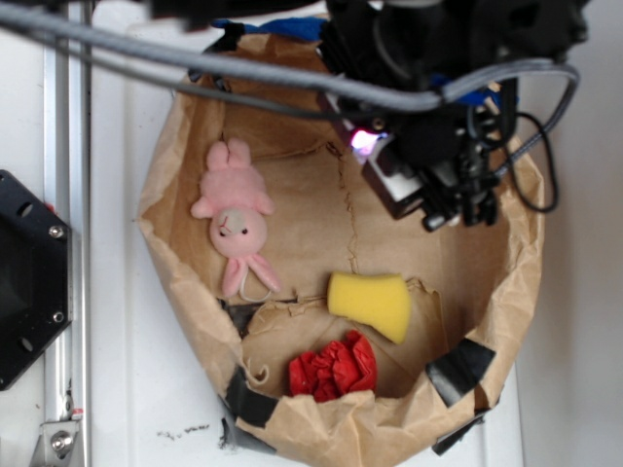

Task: Grab the white paper.

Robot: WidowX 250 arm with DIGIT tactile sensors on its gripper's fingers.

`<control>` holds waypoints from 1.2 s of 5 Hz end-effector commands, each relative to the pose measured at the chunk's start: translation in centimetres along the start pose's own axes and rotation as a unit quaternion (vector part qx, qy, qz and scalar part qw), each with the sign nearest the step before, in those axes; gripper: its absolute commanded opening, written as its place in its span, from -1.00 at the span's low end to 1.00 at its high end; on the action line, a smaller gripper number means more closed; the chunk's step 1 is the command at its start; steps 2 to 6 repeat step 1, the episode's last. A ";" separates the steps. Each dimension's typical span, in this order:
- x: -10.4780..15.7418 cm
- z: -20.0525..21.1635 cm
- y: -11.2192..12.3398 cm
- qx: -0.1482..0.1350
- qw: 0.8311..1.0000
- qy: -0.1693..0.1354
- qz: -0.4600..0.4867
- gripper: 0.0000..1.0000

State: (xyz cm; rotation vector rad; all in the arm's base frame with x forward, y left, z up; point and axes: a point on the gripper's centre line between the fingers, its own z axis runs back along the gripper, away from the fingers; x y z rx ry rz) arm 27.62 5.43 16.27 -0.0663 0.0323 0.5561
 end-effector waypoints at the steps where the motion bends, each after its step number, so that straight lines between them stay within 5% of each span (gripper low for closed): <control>1: 0.6 2.0 1.8 -0.015 0.997 -0.072 0.014 -1.00; 6: 0.6 2.0 1.8 -0.015 0.997 -0.072 0.014 -1.00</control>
